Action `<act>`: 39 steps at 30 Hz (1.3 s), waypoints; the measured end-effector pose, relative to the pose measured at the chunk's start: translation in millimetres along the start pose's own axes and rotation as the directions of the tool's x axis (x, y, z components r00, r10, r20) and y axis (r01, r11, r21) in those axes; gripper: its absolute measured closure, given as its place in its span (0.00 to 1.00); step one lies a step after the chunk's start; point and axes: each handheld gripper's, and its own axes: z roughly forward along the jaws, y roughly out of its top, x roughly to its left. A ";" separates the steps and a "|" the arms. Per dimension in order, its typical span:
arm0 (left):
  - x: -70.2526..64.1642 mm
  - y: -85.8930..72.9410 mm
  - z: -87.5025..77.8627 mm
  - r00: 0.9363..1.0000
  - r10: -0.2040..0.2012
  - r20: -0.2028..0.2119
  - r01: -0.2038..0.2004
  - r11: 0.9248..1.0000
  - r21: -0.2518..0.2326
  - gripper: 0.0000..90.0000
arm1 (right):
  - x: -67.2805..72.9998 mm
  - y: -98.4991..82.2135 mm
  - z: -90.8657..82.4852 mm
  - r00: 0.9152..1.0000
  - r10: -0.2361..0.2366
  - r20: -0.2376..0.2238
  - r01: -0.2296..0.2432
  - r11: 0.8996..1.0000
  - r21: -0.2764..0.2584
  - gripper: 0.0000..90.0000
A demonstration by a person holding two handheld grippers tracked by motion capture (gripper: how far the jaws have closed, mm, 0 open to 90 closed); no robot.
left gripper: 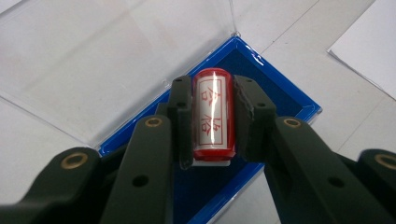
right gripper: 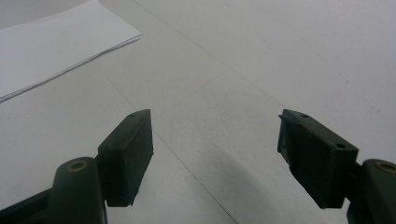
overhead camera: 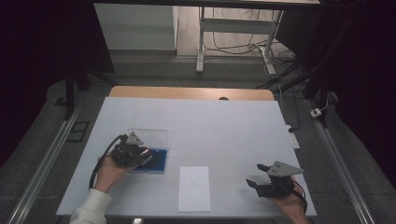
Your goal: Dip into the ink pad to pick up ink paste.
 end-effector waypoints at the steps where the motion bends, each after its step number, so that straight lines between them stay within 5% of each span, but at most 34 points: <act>1: -0.4 0.0 0.2 1.000 0.002 -0.003 -0.002 1.000 0.000 0.78 | 0.0 0.0 -0.1 1.000 0.000 0.000 0.000 1.000 -0.001 0.29; 39: -2.8 2.6 5.6 1.000 -0.019 -0.015 0.019 0.999 0.051 0.79 | 4.5 2.2 -1.7 1.000 -0.013 0.006 0.013 1.000 0.008 0.29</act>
